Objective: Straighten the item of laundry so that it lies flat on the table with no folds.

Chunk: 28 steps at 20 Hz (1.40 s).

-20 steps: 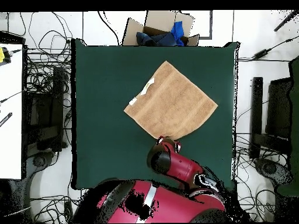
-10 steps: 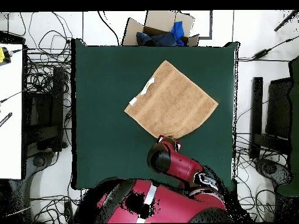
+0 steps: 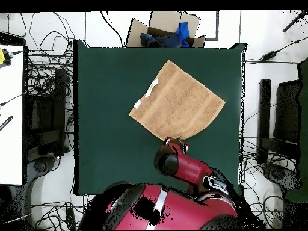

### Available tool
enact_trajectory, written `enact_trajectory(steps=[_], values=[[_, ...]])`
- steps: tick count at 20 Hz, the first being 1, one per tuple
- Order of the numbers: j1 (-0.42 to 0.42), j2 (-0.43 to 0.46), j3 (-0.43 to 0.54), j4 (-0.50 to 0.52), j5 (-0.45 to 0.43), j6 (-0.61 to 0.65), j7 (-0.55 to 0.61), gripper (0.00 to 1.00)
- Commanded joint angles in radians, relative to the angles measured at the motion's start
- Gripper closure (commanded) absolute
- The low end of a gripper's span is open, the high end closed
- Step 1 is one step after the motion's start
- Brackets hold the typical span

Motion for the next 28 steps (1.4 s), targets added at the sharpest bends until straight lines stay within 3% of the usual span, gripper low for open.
enact_trajectory(steps=[1, 7, 11, 13, 16, 22, 28], values=[[-0.015, 0.022, 0.106, -0.137, -0.008, 0.016, 0.132, 1.0], [0.008, 0.009, 0.086, -0.136, -0.011, 0.056, 0.111, 1.0], [0.028, -0.174, 0.07, 0.012, -0.088, 0.229, 0.042, 1.0], [0.066, -0.213, 0.029, 0.089, -0.11, 0.177, 0.082, 1.0], [0.052, -0.247, 0.042, 0.157, -0.133, 0.135, 0.135, 1.0], [0.036, -0.221, 0.047, 0.207, -0.15, 0.057, 0.183, 1.0], [0.066, -0.16, 0.025, 0.177, -0.125, 0.012, 0.198, 1.0]])
